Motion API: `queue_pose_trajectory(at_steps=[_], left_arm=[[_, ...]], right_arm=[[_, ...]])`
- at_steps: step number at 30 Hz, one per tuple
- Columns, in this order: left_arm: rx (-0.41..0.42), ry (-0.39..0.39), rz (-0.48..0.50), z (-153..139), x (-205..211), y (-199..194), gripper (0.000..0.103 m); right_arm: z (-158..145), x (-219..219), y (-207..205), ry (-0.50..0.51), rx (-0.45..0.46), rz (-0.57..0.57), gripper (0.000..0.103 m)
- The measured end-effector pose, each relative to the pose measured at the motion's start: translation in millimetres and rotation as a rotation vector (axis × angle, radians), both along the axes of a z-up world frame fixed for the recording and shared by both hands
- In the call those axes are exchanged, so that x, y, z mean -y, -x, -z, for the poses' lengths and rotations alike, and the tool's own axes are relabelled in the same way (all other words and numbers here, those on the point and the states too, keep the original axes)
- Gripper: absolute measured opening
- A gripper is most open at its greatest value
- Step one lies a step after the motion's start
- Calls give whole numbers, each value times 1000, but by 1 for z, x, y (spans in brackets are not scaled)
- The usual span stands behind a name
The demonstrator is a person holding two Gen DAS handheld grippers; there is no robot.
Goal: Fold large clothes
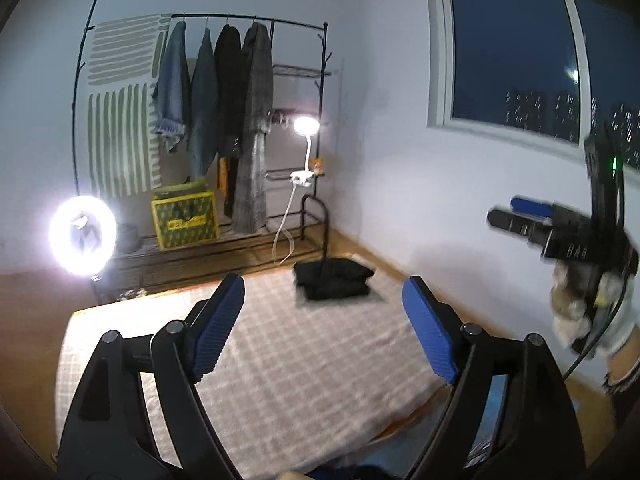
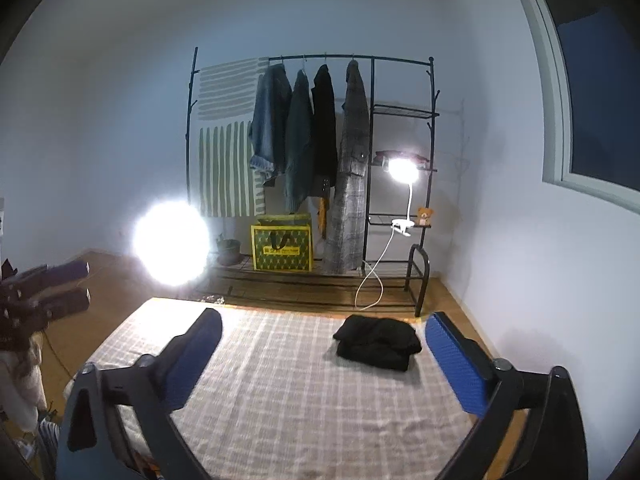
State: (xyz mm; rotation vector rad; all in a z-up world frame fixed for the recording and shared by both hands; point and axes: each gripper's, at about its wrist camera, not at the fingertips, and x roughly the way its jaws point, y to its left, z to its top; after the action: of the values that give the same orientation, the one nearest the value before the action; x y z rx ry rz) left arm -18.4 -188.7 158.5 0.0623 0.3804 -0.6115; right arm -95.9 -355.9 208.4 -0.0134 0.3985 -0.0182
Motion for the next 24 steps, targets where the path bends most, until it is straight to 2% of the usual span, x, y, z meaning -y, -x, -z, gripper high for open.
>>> queue_pose_trajectory(at_steps=[2,6,11,15,19,24], left_arm=[[-10,-22,-5,23,-4,5,90],[-86,-7,-18,63,-15,1,95],[-30,-41,-85,98,-19,-4,103],[-2,-69,-120,120,-19,-14,103],[-55,-59,-129,141,-19,-33,103],[-74,-65,-178,159,-21,-50,103]], right_arm=[[19,-3,0,-24,-24,8,103],[57,-6,-4,-35,-56,45,103],[98,-3,-17,-39,-85,76,103],[129,-3,-31,-24,-88,125,103],[154,-10,-44,7,-97,149,103],[181,-16,-59,28,-87,178,103]])
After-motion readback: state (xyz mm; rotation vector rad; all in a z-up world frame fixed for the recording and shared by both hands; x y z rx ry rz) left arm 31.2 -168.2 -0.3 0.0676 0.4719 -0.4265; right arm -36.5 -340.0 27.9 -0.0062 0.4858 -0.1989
